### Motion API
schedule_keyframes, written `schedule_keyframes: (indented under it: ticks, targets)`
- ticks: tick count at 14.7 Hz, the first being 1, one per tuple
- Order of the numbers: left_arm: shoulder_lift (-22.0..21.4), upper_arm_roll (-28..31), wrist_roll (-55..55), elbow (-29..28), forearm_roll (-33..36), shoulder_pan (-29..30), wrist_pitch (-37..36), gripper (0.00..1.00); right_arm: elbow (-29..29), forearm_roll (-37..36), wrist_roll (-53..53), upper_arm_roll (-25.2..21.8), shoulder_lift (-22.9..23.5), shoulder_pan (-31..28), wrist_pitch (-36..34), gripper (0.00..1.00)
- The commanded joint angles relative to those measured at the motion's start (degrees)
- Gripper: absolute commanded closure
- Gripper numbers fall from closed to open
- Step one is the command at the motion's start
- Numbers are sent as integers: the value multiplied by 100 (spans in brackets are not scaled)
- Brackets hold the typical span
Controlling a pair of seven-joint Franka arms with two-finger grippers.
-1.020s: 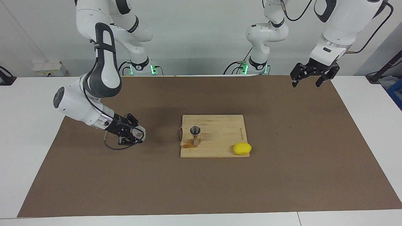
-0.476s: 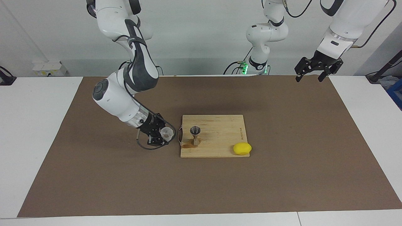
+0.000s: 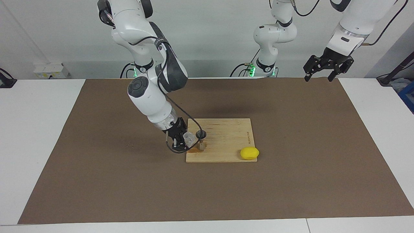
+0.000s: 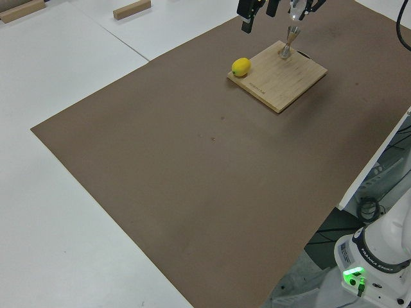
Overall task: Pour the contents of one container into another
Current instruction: 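Lift the clear glass with the right gripper and carry it over the cup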
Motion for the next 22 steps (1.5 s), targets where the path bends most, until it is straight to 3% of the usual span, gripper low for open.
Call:
schedule_keyframes:
  ticks: [1,3,9,22]
  targets:
    - [-103,-27,93,-28,211,62,-402,0,246,-535,133,2,145,151,-102,100]
    - [-85,-98,138,33,389,9,-388,0,246,-860,133,11,128,195,-137,100]
    - [-85,-27,129,-1,63,132,-141,0,246,-1660,115,11,57,442,-523,100]
    - [20,-89,129,24,107,79,-149,0,246,-2663,115,20,48,758,-726,100]
